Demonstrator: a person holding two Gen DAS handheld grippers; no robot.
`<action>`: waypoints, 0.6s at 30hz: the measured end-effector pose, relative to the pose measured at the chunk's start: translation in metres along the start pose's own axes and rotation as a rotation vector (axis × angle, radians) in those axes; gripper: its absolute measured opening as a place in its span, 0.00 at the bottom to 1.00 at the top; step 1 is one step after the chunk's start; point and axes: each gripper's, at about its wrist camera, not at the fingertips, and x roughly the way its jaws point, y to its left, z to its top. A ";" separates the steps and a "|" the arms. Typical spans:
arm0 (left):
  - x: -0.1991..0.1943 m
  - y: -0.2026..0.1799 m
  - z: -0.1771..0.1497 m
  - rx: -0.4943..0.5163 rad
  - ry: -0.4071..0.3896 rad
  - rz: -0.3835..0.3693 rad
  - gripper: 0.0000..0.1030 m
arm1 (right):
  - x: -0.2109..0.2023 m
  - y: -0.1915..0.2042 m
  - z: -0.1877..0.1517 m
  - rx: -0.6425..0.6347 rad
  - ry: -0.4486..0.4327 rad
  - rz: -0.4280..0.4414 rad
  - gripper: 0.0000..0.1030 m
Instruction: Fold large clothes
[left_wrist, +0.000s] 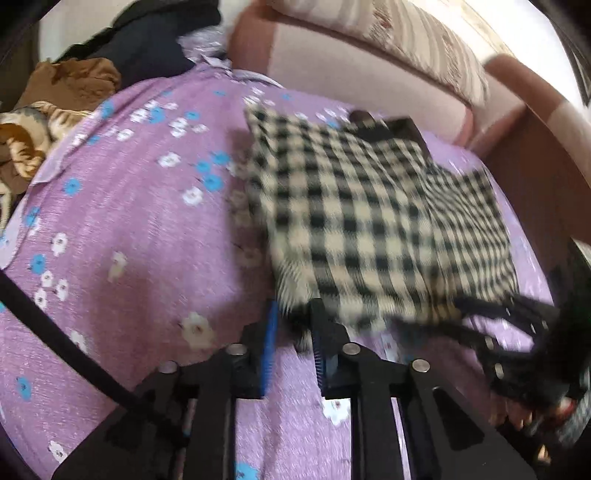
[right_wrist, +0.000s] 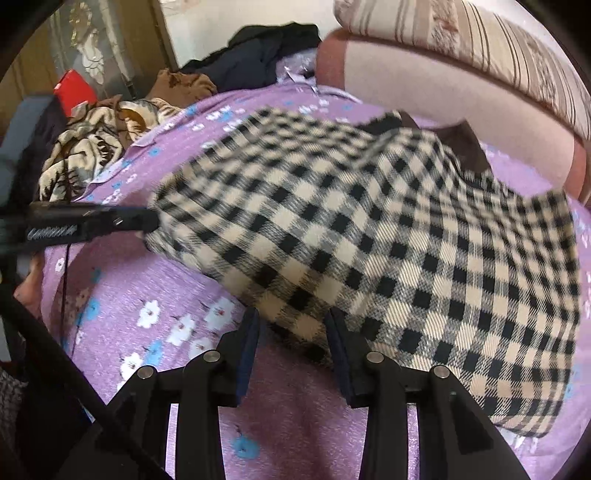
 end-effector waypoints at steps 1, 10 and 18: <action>0.000 0.001 0.003 -0.005 -0.011 0.028 0.18 | -0.002 0.004 0.001 -0.012 -0.007 0.001 0.41; 0.009 0.021 0.032 -0.157 -0.078 0.062 0.48 | 0.009 0.069 0.011 -0.211 -0.058 -0.027 0.42; 0.058 0.033 0.057 -0.285 0.018 -0.164 0.61 | 0.035 0.118 -0.008 -0.413 -0.092 -0.160 0.55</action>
